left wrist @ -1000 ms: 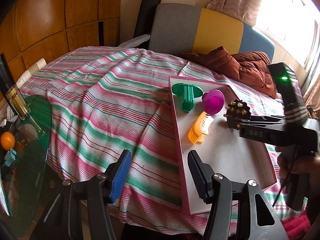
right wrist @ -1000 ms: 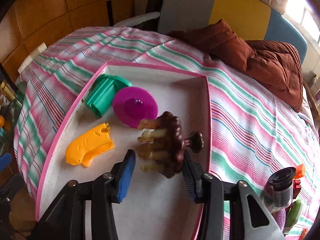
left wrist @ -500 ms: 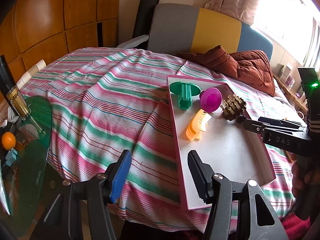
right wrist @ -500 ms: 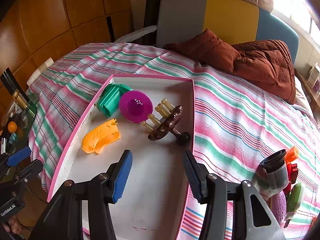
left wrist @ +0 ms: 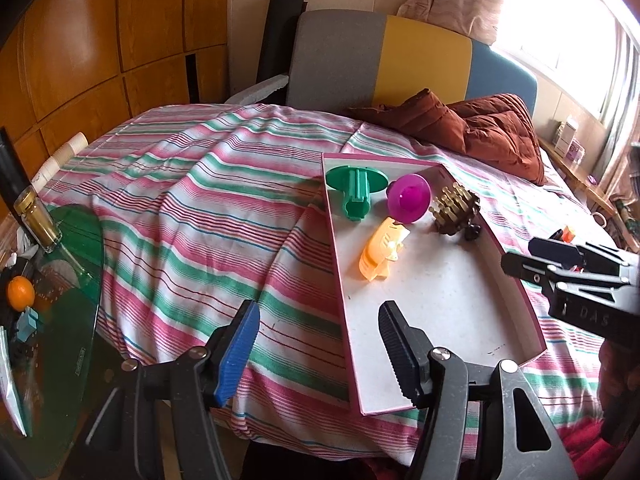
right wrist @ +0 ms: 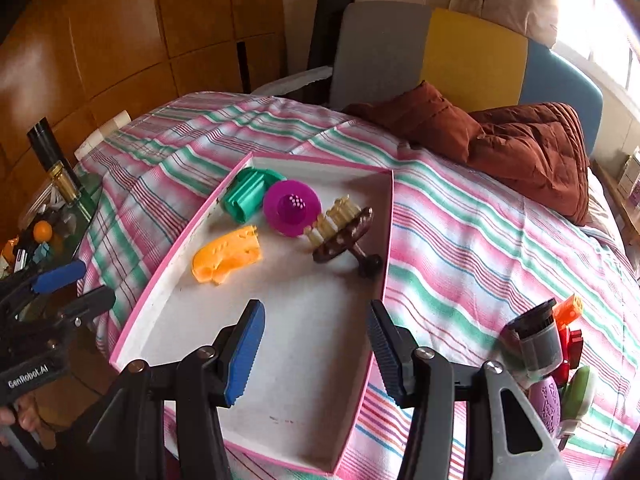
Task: Organize rigid objects
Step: 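Carry the brown brush into the tray and open the right tool, then move the right tool back toward the remaining toys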
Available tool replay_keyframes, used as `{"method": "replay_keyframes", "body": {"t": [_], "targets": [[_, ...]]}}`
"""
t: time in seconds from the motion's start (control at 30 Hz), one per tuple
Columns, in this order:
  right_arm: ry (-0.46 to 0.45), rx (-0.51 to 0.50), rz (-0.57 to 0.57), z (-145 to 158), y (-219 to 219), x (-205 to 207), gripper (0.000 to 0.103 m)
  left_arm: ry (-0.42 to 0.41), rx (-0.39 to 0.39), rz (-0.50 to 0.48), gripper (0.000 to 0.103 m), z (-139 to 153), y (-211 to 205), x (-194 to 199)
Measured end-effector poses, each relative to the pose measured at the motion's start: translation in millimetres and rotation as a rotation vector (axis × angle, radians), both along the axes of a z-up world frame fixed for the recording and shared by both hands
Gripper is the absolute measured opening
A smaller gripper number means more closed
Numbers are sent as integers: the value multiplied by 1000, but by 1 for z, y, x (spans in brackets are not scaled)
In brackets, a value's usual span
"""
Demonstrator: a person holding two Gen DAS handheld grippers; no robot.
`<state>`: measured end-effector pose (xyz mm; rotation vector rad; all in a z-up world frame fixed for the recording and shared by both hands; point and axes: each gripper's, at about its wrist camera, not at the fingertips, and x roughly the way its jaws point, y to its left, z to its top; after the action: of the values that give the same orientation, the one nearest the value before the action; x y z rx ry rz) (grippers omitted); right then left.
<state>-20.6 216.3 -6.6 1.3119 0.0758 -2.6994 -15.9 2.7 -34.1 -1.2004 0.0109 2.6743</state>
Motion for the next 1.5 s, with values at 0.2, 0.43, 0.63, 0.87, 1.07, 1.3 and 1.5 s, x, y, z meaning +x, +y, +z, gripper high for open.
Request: {"method": "replay_keyframes", "body": {"t": [0.2,0.43,0.63,0.87,1.07,1.3,1.5], "targets": [[-13,-22,-19,-5,13,7,53,4,-11,-9,63,1,5,1],[-2,-3,-60,-1,38,15,53,10,-33,-34,63,2,14,2],[22,29,-164,8,80,18,53,11,-42,-49,63,3,22,2],[54,22,-364,10,155,27,53,10,-62,-74,63,5,35,1],[49,-27,-655,-5,224,53,53,10,-62,-114,63,8,51,1],[17,-147,-875,-9,267,68,53,-1,-54,-195,63,11,74,5],[13,-253,-952,-10,285,81,53,-19,-2,-300,63,23,106,6]]}}
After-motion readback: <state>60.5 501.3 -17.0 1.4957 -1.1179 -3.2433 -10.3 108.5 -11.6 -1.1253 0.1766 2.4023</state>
